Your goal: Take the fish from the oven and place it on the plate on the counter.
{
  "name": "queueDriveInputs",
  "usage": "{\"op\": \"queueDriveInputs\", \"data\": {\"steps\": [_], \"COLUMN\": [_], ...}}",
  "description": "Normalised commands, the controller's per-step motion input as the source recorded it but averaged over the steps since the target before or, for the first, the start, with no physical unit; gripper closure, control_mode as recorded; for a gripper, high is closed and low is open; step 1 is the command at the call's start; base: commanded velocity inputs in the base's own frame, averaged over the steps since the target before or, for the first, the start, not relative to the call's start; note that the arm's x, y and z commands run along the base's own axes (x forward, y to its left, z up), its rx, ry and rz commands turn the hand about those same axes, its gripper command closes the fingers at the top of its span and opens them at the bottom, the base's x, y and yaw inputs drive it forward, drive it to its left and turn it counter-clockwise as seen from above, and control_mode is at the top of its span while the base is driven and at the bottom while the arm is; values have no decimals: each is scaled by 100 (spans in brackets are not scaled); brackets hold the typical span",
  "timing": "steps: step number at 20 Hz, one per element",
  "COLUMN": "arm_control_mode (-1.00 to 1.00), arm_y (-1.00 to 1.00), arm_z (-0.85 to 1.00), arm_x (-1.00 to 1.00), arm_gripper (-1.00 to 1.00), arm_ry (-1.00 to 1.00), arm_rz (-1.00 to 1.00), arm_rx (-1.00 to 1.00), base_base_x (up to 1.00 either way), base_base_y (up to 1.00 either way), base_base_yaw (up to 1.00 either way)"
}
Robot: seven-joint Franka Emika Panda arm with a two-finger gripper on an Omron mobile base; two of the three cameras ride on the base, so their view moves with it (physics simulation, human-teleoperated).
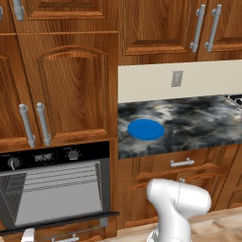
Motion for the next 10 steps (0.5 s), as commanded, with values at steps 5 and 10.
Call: {"op": "queueDriveInputs", "data": {"steps": [5, 10], "arm_control_mode": [-100, -100], "arm_y": [0, 0], "arm_z": [-100, -100], "arm_x": [-73, -68], "arm_gripper": [100, 100], "arm_ry": [10, 11], "arm_rz": [0, 1], "arm_rx": [-7, -7], "base_base_x": [0, 0], "base_base_y": [0, 0], "base_base_yaw": [0, 0]}}
